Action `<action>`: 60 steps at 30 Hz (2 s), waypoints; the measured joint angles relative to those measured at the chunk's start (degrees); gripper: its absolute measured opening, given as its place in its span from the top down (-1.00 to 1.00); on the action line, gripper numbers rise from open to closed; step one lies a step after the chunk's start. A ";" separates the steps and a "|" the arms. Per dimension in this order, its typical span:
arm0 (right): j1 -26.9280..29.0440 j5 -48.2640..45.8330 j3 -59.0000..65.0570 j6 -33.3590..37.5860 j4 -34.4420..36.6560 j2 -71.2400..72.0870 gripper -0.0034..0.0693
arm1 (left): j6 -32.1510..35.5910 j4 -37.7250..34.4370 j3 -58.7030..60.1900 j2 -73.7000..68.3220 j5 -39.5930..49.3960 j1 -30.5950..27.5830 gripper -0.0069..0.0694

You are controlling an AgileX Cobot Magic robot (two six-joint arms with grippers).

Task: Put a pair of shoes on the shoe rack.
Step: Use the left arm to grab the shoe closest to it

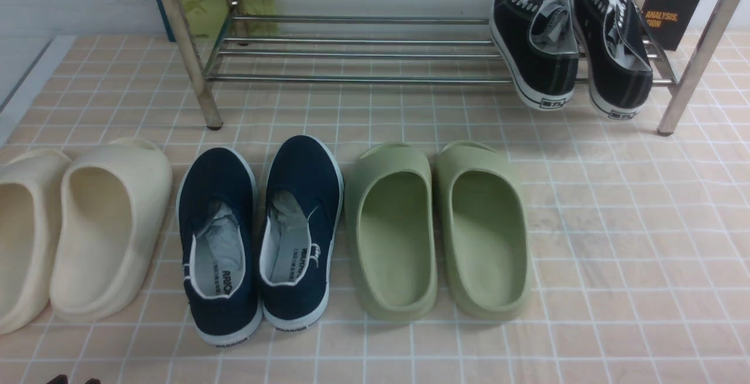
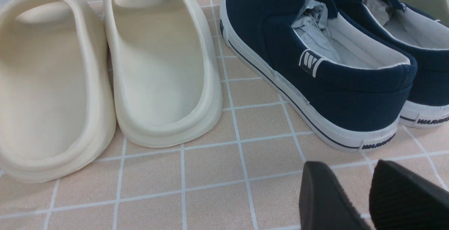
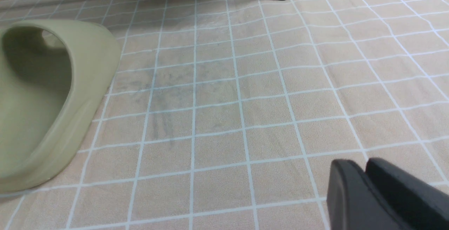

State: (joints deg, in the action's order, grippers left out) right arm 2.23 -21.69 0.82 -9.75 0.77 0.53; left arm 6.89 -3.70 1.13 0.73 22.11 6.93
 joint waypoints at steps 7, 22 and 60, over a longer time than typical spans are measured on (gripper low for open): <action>0.00 0.00 0.00 0.00 -0.05 0.00 0.66 | 0.00 0.00 0.00 0.00 0.00 0.00 0.19; 0.00 0.00 0.00 0.00 -0.05 0.00 0.60 | 0.00 0.00 0.00 0.00 0.00 0.00 0.19; 0.00 0.00 0.00 0.00 -0.05 0.00 0.51 | -10.09 -1.57 -0.16 0.00 -71.52 0.00 0.19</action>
State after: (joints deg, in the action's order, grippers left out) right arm 2.23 -21.69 0.82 -9.75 0.72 0.53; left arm -3.20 -5.27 0.97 0.73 -49.41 6.93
